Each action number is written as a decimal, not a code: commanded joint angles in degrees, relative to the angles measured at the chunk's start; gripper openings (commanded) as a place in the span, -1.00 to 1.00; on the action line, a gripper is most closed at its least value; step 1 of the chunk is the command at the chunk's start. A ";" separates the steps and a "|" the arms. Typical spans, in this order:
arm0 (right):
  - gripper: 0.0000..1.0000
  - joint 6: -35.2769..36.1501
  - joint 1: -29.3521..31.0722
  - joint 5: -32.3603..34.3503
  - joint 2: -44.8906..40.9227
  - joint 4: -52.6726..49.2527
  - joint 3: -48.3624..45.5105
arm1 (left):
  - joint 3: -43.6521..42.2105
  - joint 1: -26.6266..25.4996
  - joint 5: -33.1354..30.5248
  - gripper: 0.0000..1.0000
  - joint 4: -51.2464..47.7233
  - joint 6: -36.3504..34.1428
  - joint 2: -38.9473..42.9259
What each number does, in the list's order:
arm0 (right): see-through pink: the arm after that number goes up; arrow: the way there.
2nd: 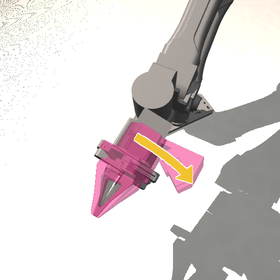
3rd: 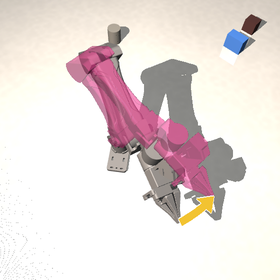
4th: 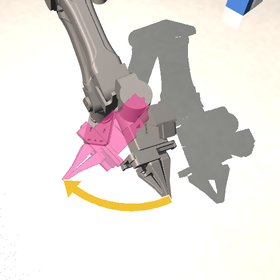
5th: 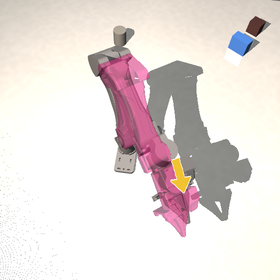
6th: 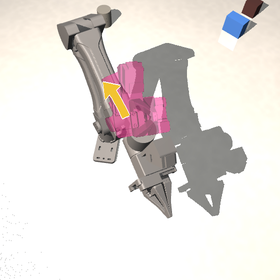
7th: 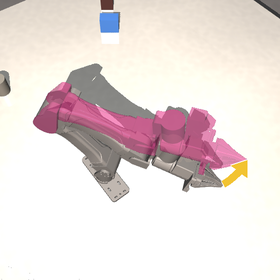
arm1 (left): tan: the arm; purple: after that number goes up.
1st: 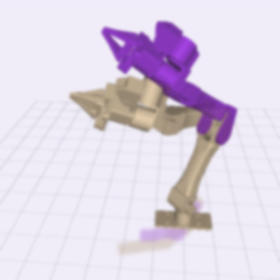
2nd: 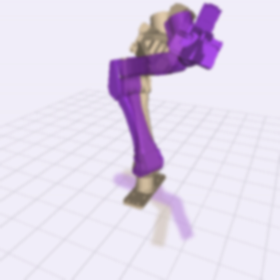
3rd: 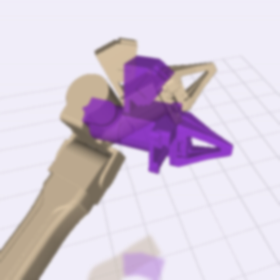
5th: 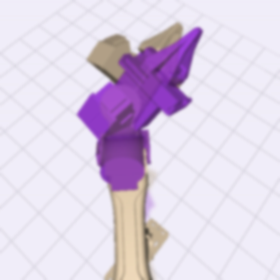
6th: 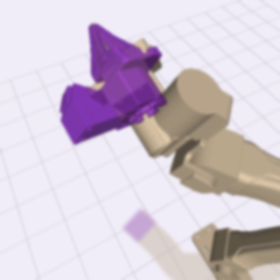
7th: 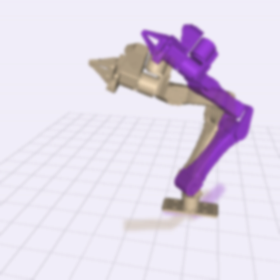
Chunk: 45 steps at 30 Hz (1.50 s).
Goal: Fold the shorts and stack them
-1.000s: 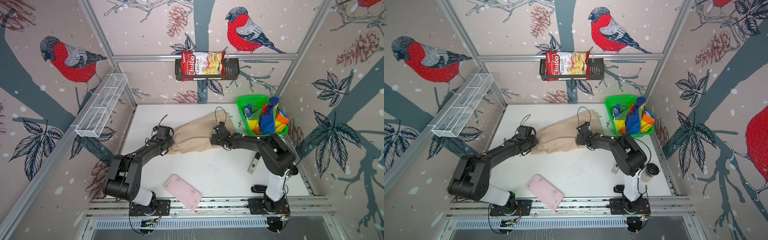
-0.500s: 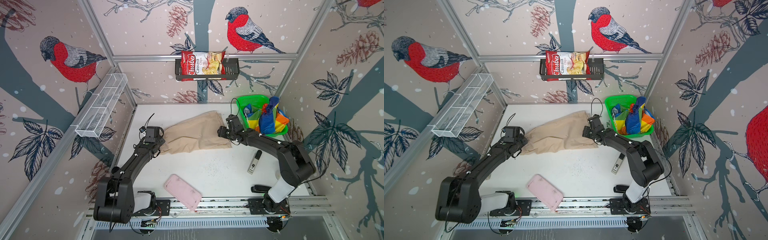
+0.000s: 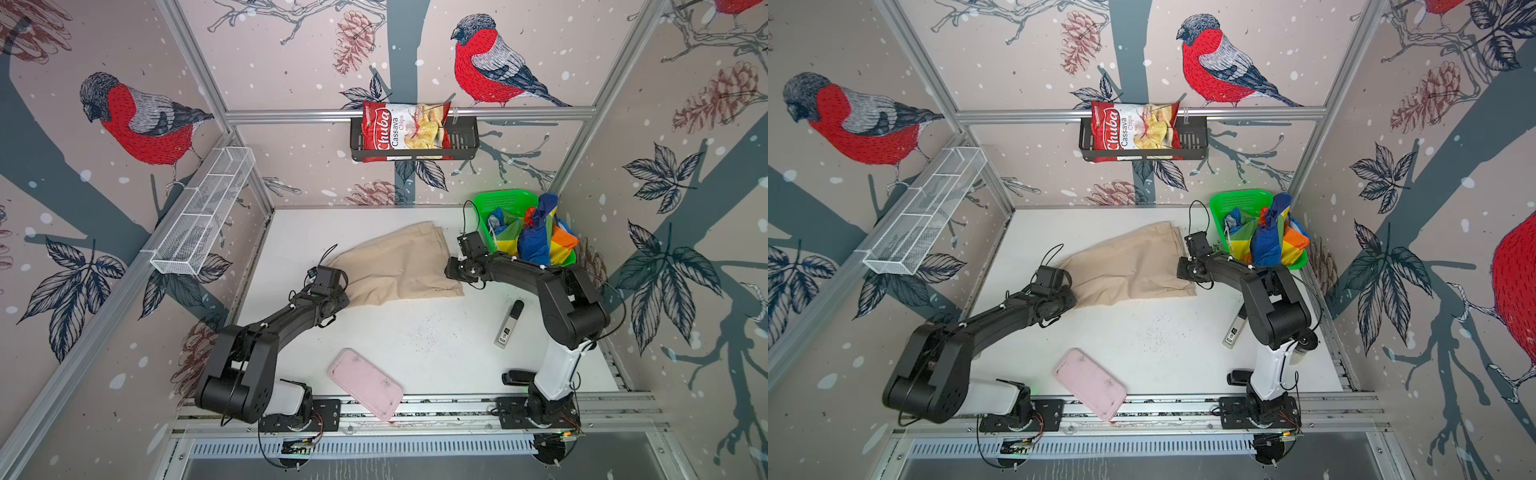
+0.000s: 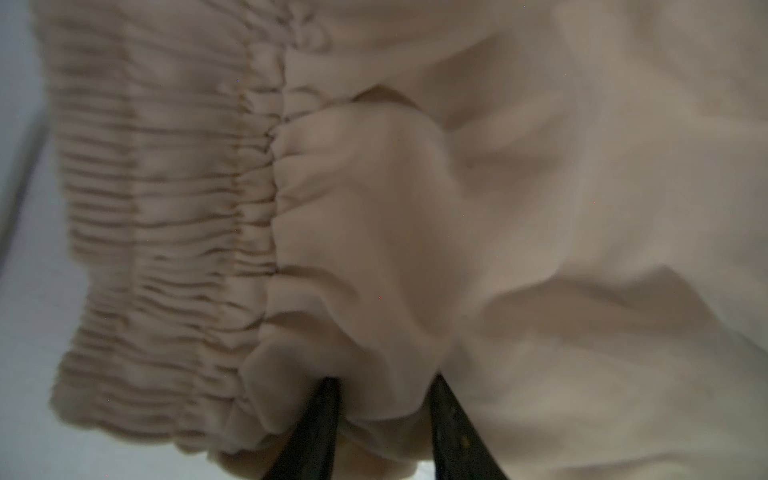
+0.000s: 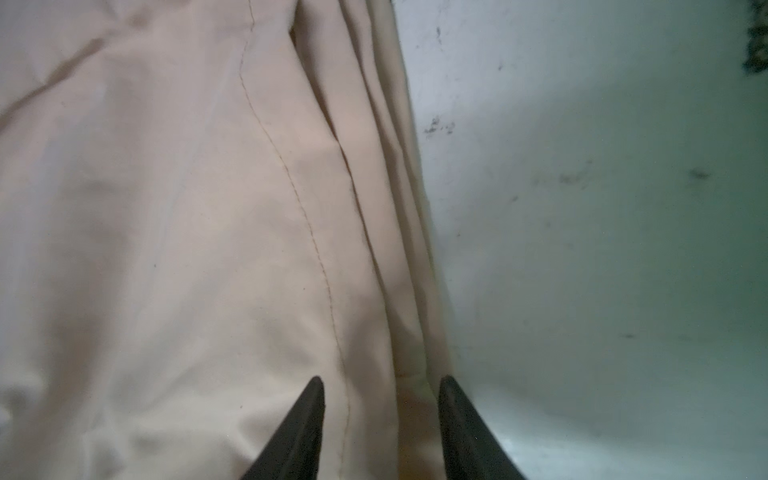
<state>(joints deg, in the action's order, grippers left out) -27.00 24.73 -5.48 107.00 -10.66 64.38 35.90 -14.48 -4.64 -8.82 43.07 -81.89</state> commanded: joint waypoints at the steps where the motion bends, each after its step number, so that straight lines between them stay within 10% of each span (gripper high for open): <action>1: -0.15 0.03 0.11 -4.19 0.33 2.92 -0.61 | 0.50 -0.06 0.35 -0.27 3.00 0.05 -2.31; 9: -0.25 -1.56 0.23 -6.32 -0.88 4.32 -2.45 | 1.61 -0.06 -0.62 -0.27 3.58 -0.74 -4.15; 15: -1.00 -1.48 -0.07 -1.83 -4.99 1.52 -4.05 | 1.68 0.06 -2.34 -0.27 2.57 -0.33 -5.50; 24: -1.00 -3.12 -2.09 0.49 -18.60 -2.79 -13.62 | 1.43 1.03 -4.11 -0.29 2.49 -0.88 -8.08; 33: -0.99 -9.11 -2.08 -1.76 -12.16 7.02 -26.07 | 3.38 1.05 -3.72 -0.31 1.76 -1.68 -9.96; 45: -0.57 -5.74 -3.10 9.56 -17.22 -2.86 -22.62 | 5.90 1.05 -1.48 -0.16 -1.06 -2.02 -6.78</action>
<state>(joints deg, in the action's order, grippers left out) -34.20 22.20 -3.38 91.11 -1.78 40.71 40.97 -13.52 -7.77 -3.64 41.60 -90.13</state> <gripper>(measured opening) 0.212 0.412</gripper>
